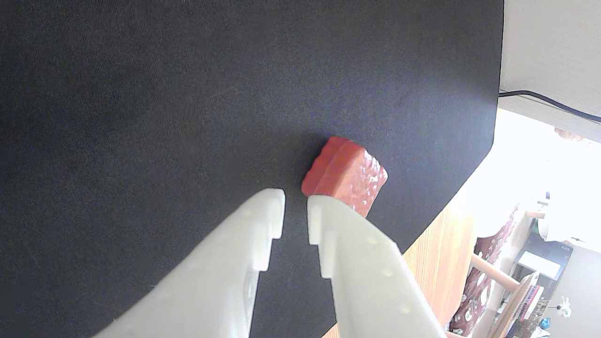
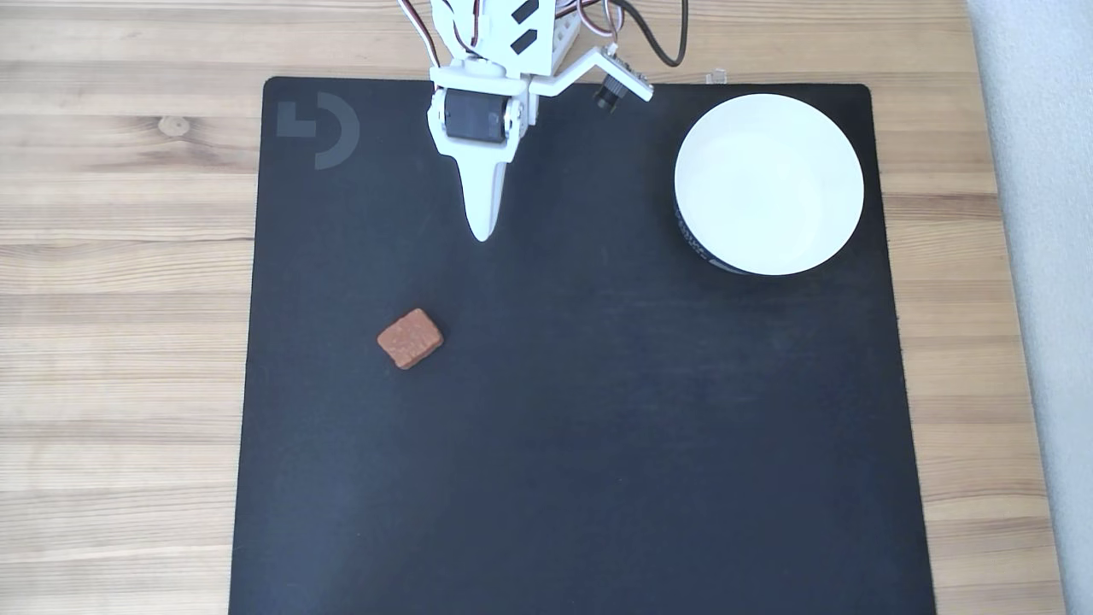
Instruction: Pick up the toy and place it on the plate
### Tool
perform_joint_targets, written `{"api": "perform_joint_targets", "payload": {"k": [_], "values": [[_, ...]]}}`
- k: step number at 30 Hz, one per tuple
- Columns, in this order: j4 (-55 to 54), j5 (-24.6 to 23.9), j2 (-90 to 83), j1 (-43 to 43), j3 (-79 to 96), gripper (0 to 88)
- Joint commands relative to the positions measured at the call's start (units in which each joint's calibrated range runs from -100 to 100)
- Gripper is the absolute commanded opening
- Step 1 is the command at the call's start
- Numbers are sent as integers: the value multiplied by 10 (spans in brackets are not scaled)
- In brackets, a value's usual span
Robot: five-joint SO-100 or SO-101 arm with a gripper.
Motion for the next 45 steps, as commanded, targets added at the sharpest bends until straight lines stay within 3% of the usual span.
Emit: {"api": "perform_joint_targets", "payload": {"k": [1,19,25,37,45], "values": [[0,-2,-7,7,0,28],[0,1,-6,2,0,25],[8,-3,3,10,-73,24],[0,0,379,115,-405,23],[8,2,613,131,-651,23]]}}
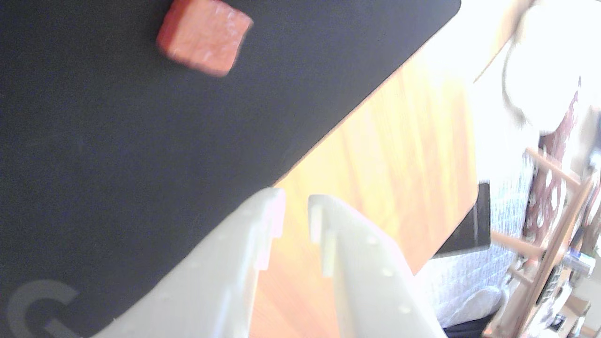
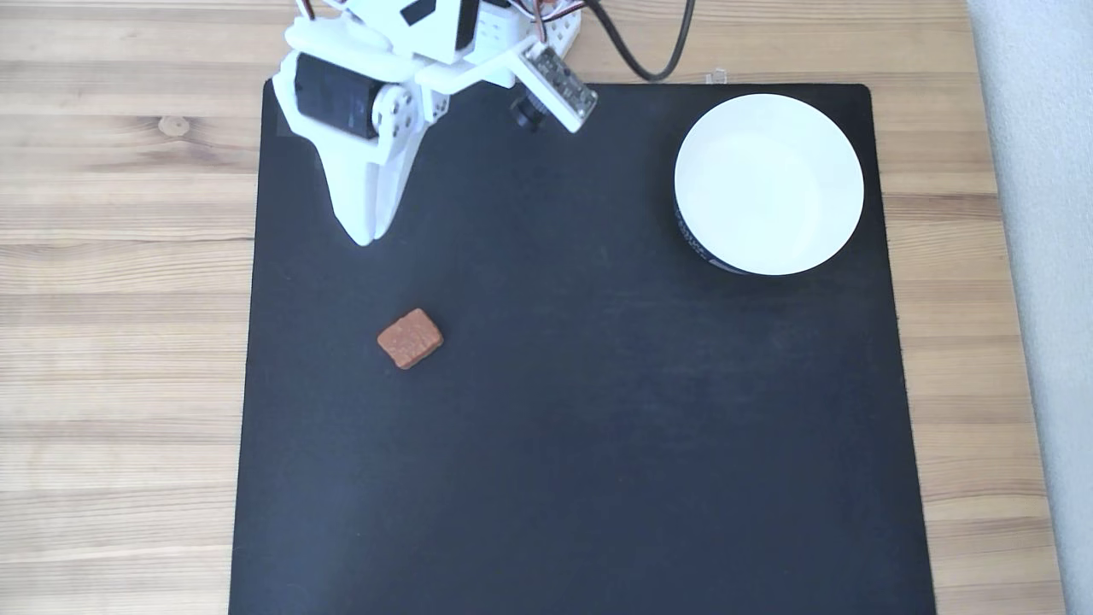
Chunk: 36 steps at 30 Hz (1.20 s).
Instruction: Pick up the toy and place it on the plate
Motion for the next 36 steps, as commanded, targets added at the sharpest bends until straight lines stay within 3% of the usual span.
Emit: {"api": "perform_joint_targets", "payload": {"k": [1,23,36], "values": [[2,2,107,3,-126,23],[205,3,659,-5,-615,23],[236,3,695,-28,-639,24]]}}
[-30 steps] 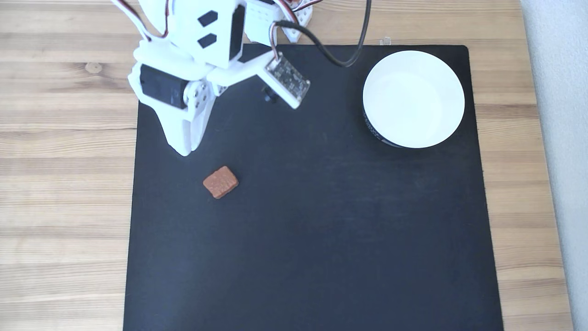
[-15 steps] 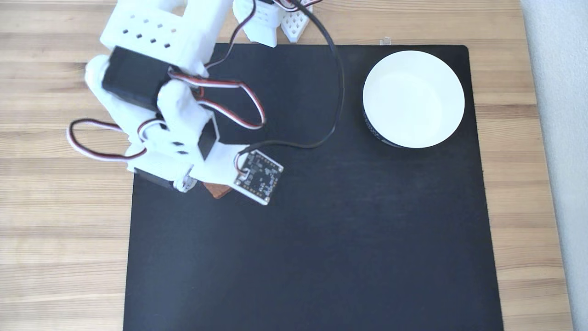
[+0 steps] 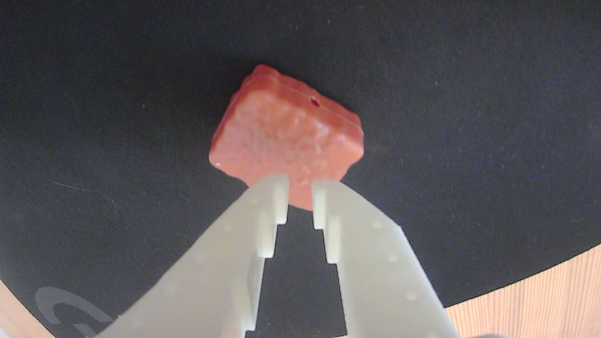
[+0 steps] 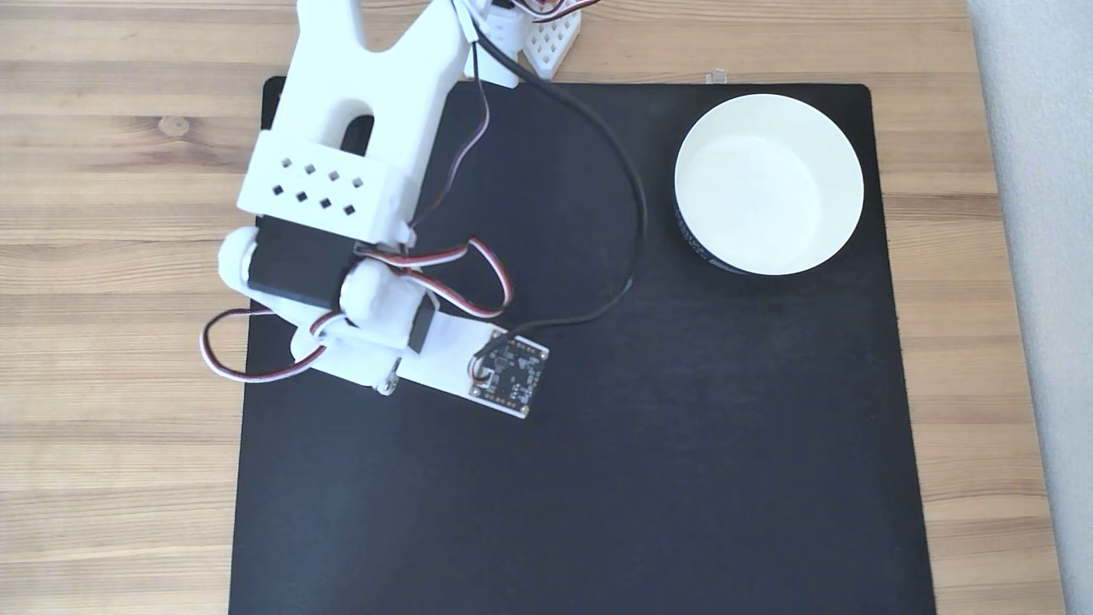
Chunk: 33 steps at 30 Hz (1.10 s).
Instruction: Pick up the toy and place it on the plate
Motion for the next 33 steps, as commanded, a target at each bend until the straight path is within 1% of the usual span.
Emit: {"api": "perform_joint_targets", "payload": {"k": [1,8,10,11,13,15,19,22,33], "values": [[6,2,-3,1,-25,27],[10,1,-3,1,-26,32],[10,1,-4,1,-26,55],[27,2,-8,2,-26,135],[59,2,-3,5,-45,232],[98,2,-2,7,-77,286],[112,-3,-1,8,-90,302],[128,-3,-1,9,-90,332],[128,-4,-1,14,-90,336]]}}
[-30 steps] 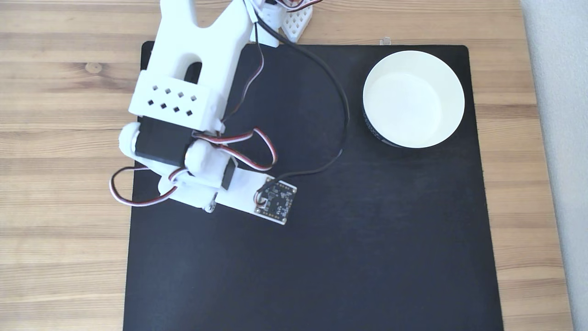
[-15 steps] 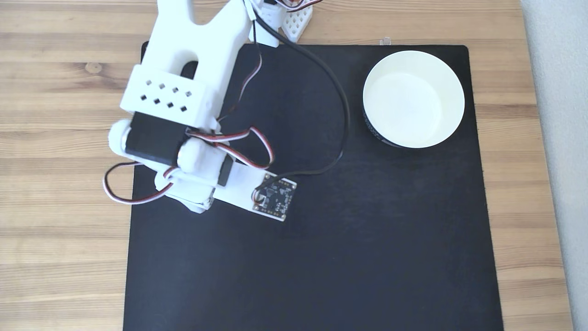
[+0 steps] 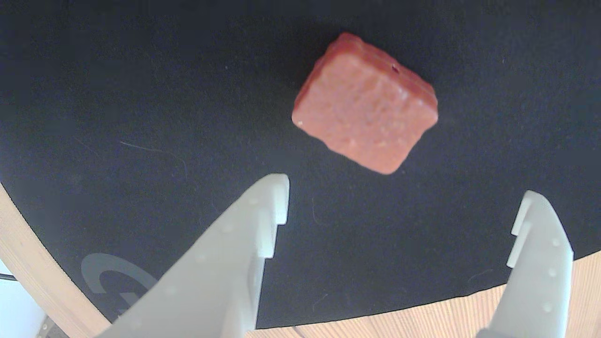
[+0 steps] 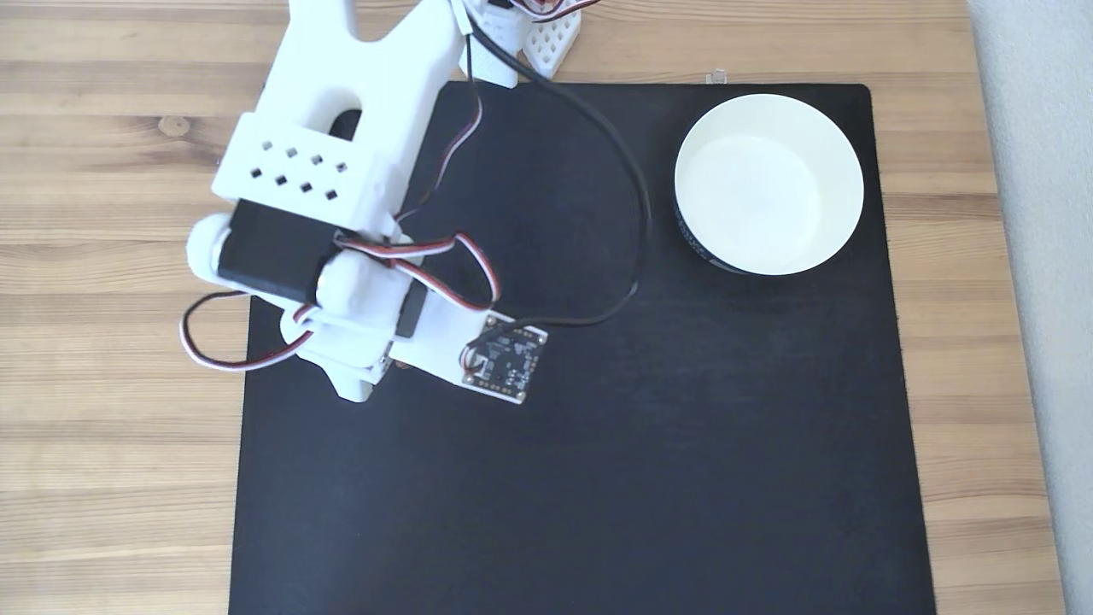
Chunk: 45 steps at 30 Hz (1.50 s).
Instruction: Pick up the toy and place it on the plate
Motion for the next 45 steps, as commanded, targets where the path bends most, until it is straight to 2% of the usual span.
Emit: {"api": "perform_joint_targets", "payload": {"k": [1,6,10,15,28,37,39,45], "values": [[7,-3,-4,7,-26,336],[8,7,-4,2,-26,333],[23,58,-3,2,-26,334],[41,154,9,7,-30,332],[34,350,9,48,-35,336],[-32,364,9,47,-35,336],[-33,382,9,47,-34,337],[-34,383,28,42,-32,337]]}}
